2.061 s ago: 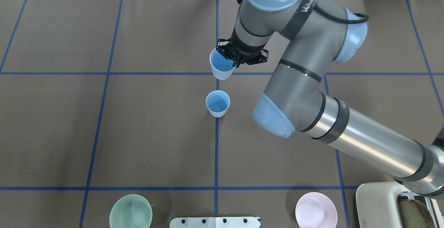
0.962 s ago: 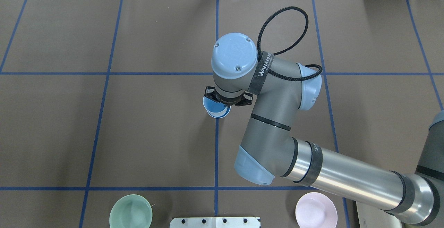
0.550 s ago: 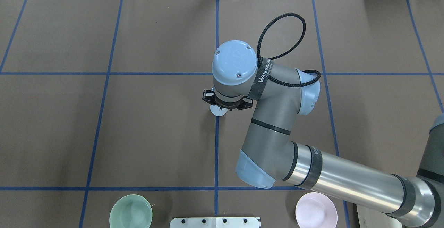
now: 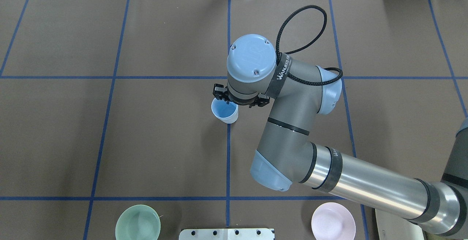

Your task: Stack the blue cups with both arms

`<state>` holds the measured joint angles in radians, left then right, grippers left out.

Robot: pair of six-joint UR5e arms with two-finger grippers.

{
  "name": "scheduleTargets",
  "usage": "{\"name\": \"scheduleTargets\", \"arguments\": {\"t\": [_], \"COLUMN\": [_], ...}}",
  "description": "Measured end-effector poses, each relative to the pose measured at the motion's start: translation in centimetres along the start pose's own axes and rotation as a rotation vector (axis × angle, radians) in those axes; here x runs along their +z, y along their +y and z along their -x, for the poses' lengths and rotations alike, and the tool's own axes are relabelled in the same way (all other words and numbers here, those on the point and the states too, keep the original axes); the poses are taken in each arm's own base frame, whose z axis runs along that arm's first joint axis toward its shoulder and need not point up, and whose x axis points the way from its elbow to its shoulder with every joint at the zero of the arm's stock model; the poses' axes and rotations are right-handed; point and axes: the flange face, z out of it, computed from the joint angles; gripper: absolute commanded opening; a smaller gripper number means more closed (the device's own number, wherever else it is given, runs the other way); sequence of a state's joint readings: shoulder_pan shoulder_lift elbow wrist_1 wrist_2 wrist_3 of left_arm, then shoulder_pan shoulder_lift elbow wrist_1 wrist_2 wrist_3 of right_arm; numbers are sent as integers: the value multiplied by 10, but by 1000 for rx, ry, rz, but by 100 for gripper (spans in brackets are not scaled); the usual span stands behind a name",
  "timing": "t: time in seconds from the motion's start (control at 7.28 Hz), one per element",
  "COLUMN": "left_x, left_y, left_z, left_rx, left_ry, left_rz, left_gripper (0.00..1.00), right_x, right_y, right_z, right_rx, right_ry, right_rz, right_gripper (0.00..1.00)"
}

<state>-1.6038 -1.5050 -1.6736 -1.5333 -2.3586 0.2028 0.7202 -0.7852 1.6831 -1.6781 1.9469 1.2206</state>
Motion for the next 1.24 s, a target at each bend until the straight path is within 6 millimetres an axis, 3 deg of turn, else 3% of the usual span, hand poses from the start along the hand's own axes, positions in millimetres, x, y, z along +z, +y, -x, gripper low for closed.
{"name": "scheduleTargets", "arguments": {"t": [0.14, 0.27, 0.55, 0.69, 0.82, 0.96, 1.1, 1.24], "left_x": [0, 1, 3, 3, 3, 2, 2, 3], "left_y": [0, 1, 5, 5, 5, 5, 5, 5], "left_z": [0, 1, 3, 3, 2, 2, 2, 2], "left_rx": [0, 0, 0, 3, 5, 6, 5, 4], "left_ry": [1, 2, -1, -2, -3, -3, -3, -3], "left_rz": [0, 2, 6, 6, 5, 5, 5, 5], "left_gripper": [98, 98, 98, 98, 98, 98, 98, 98], "right_x": [-23, -41, -62, -68, -66, -59, -48, -42], "right_y": [-55, -105, -176, -195, -200, -189, -161, -132], "right_z": [-51, -122, -302, -394, -473, -546, -615, -668], "right_rx": [-51, -125, -284, -360, -417, -431, -387, -330], "right_ry": [-7, -3, 52, 90, 120, 142, 157, 166], "right_rz": [19, 36, 52, 69, 100, 139, 180, 208], "right_gripper": [100, 100, 100, 100, 100, 100, 100, 100]}}
